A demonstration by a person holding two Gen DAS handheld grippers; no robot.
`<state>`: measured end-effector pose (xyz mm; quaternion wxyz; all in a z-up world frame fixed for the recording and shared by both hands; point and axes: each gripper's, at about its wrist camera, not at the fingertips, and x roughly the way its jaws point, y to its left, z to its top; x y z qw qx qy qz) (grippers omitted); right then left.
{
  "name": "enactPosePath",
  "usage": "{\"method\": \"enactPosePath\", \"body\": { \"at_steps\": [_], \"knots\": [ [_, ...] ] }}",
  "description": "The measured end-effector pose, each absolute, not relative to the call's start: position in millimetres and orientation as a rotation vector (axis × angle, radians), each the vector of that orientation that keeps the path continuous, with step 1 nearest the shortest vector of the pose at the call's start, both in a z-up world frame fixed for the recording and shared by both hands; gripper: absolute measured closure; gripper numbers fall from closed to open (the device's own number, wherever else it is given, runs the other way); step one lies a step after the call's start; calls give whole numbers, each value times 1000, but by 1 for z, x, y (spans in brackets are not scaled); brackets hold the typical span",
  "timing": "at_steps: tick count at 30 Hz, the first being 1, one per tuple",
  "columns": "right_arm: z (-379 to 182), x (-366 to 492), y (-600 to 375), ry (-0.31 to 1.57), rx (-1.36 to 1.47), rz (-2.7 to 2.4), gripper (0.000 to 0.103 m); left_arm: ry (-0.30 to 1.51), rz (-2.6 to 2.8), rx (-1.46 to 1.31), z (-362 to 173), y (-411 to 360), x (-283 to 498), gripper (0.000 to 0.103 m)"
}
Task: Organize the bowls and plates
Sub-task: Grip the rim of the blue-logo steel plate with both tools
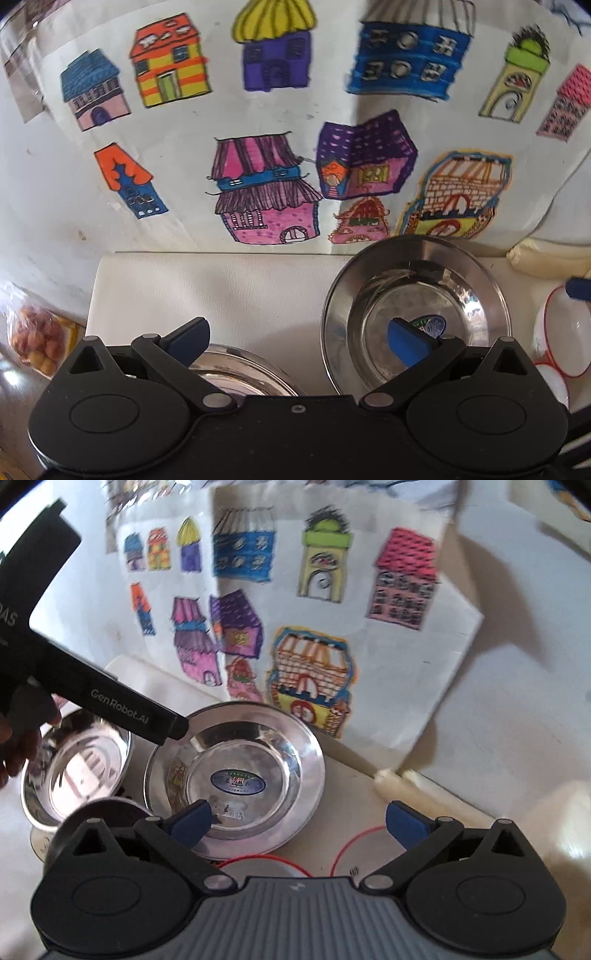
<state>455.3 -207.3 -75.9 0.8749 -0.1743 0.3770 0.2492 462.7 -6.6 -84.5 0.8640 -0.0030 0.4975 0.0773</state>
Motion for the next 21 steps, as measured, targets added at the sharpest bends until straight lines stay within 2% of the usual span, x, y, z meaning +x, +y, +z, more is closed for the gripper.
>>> {"method": "enactPosePath", "body": {
  "at_steps": [6, 12, 21],
  "knots": [
    [-85, 461, -198, 797, -467, 567, 3, 1046, 134, 2, -89, -12, 464, 2],
    [-88, 468, -193, 804, -478, 596, 12, 1060, 91, 22, -94, -18, 467, 6],
    [-98, 481, -183, 851, -528, 595, 29, 1088, 85, -23, -100, -15, 468, 25]
  ]
}}
